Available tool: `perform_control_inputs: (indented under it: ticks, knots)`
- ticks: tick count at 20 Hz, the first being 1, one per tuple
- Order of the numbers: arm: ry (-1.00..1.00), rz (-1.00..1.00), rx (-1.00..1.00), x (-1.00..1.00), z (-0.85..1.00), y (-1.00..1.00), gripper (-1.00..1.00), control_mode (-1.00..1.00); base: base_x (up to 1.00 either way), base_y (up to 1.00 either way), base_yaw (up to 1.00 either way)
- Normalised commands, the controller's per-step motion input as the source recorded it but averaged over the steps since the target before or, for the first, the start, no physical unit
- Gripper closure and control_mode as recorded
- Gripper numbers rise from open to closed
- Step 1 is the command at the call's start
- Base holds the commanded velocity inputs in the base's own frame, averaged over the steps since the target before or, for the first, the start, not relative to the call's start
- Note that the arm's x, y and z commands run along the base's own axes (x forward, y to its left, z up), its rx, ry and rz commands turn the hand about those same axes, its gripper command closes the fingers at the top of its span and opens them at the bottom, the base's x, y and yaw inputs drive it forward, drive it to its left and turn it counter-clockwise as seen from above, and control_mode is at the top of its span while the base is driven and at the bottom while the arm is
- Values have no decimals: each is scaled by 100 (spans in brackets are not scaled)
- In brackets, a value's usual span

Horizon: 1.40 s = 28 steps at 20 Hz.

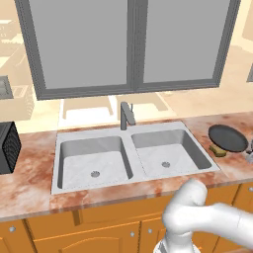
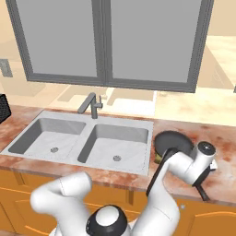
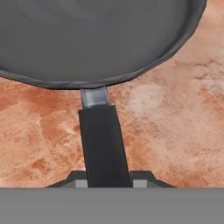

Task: Pick the pan and sponge and place them into the sink. Then turn on the water.

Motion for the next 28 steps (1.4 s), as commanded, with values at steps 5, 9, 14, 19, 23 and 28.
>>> perform_control_inputs:
  ticks: [5, 9, 14, 19, 23, 28]
  knots:
    - [-15, -2, -1, -15, -2, 42, 100, -100, 0, 0, 0]
    - [0, -8, -12, 1, 3, 69, 100, -100, 0, 0, 0]
    - [0, -12, -9, 14, 9, 74, 100, -100, 0, 0, 0]
    - [6, -4, -8, 35, 28, 55, 100, -100, 0, 0, 0]
    - [12, 0, -3, 56, 26, 30, 100, -100, 0, 0, 0]
    - [17, 5, -1, 70, 6, 5, 100, -100, 0, 0, 0]
